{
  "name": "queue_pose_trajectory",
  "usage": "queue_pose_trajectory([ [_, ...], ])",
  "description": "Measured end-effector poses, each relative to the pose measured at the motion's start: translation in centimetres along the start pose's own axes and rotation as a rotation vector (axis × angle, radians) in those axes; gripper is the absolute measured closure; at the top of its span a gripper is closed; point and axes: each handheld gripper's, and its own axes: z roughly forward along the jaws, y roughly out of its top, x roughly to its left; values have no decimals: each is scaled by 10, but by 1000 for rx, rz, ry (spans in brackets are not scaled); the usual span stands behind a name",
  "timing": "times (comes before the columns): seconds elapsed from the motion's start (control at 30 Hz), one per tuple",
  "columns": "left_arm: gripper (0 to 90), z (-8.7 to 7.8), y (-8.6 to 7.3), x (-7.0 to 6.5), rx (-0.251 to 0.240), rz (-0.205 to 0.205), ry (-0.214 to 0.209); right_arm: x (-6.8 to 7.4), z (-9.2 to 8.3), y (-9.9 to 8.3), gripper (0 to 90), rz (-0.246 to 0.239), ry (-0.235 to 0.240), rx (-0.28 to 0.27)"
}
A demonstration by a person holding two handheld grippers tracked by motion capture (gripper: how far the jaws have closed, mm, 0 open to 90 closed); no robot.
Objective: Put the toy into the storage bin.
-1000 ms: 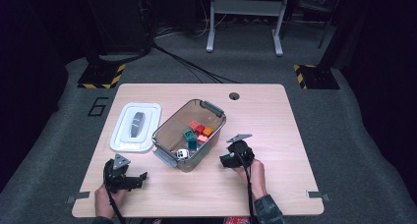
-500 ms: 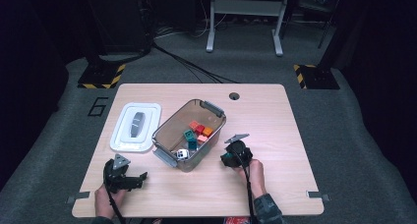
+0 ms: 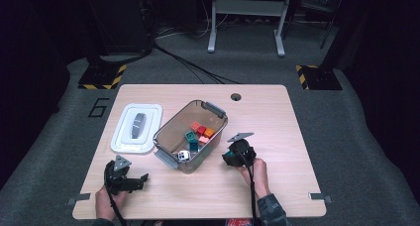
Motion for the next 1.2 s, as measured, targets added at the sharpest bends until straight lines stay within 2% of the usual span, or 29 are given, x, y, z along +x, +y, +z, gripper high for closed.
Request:
queue_pose_trajectory([
  [0.17,33,0,0,0,-1,1,0,5,-15,7,585,-9,4,-37],
  [0.33,33,0,0,0,-1,2,0,8,-30,18,585,-43,7,-65],
  [0.7,33,0,0,0,-1,1,0,11,-57,37,586,-73,-3,-108],
  [0.73,33,0,0,0,-1,1,0,12,-59,39,586,-63,-4,-112],
  [0.83,33,0,0,0,-3,1,0,12,-64,44,586,-89,-2,-128],
  [1.07,33,0,0,0,-3,1,0,20,-76,59,585,-106,-1,-150],
  [1.1,33,0,0,0,-2,1,0,20,-77,62,585,-127,2,-160],
  [1.2,33,0,0,0,-3,1,0,25,-80,68,585,-132,7,-167],
])
